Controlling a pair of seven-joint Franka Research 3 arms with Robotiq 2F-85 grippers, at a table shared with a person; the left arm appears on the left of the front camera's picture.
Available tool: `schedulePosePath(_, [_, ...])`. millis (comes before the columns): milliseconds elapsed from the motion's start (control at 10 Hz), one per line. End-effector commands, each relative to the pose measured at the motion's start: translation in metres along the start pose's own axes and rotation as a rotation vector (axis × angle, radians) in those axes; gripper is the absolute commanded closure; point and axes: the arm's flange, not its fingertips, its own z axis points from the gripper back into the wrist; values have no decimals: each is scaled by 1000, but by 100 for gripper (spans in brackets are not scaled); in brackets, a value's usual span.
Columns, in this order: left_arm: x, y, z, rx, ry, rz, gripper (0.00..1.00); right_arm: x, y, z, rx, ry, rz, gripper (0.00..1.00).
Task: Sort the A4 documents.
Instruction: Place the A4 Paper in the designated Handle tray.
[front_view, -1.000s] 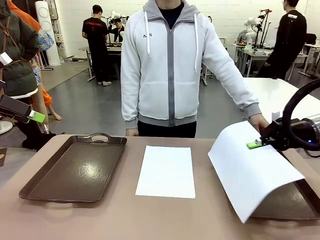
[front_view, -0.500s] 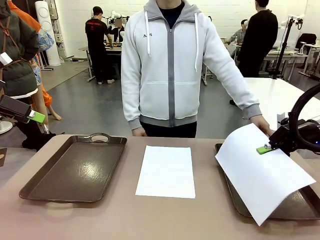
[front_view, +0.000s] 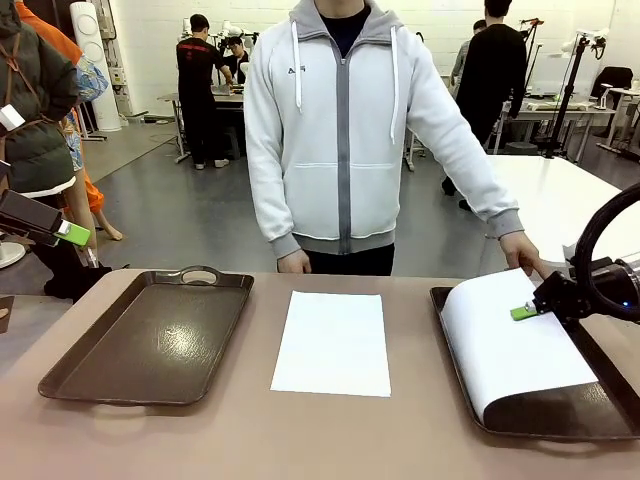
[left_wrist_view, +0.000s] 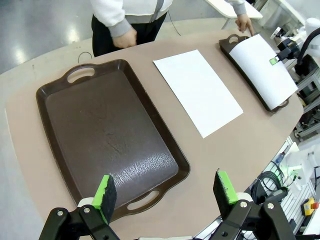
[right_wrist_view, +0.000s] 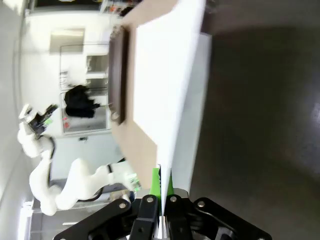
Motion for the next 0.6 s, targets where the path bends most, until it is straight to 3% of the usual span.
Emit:
schedulePosePath(0, [0,1,0,-19,-6,-6,0,-5,3,2,-149,58,-98,99])
schedulePosePath(500, [0,1,0,-19,-6,-6,0,16,13,20,-329,100,-140,99])
